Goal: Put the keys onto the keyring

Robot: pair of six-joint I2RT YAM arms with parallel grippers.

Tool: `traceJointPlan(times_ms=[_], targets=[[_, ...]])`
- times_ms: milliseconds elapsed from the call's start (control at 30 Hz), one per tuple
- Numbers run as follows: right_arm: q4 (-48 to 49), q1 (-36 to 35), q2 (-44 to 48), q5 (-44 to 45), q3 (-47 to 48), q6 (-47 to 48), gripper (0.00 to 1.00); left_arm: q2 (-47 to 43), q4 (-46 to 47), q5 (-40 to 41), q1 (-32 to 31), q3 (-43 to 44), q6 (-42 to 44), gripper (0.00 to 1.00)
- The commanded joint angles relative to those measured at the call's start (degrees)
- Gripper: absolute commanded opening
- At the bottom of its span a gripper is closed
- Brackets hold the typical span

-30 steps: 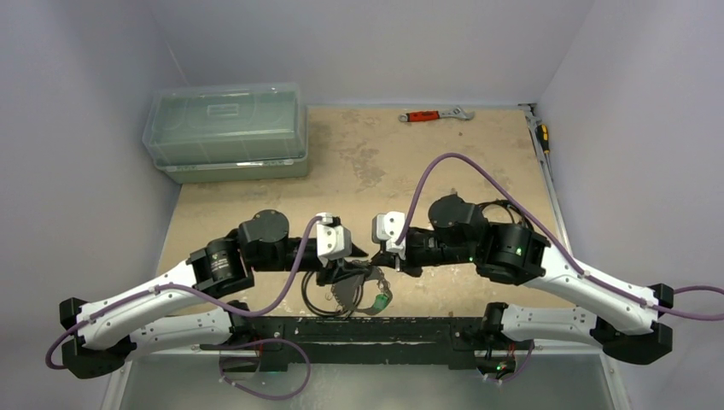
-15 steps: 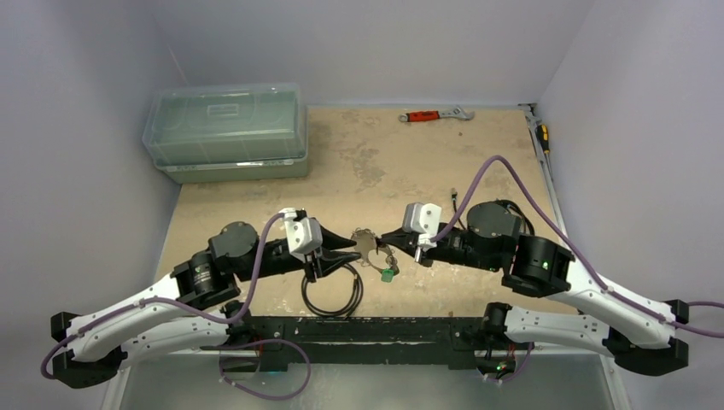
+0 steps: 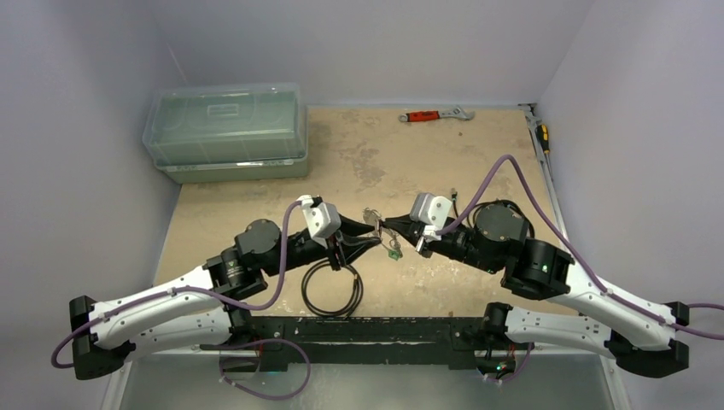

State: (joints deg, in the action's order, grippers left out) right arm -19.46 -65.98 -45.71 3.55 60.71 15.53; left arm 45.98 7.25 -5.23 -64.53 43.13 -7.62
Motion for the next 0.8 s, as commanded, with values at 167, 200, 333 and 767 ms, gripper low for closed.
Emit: traceJointPlan(times_ms=[167, 200, 333, 767], targets=[[4.05, -0.12, 0.85, 0.85, -0.24, -0.41, 0.0, 4.13, 6.68, 2.07, -0.15, 1.88, -0.77, 0.36], [4.02, -0.07, 0.87, 0.77, -0.24, -0.41, 0.0, 4.4, 6.72, 2.26, -0.15, 1.93, -0.63, 0.36], [3.78, -0.12, 1.19, 0.33, -0.24, -0.41, 0.0, 4.81, 6.94, 4.06, -0.15, 2.12, -0.1, 0.32], [6.46, -0.12, 2.41, 0.65, -0.91, -0.62, 0.0, 4.56, 6.21, 2.63, -0.15, 2.38, 0.56, 0.0]])
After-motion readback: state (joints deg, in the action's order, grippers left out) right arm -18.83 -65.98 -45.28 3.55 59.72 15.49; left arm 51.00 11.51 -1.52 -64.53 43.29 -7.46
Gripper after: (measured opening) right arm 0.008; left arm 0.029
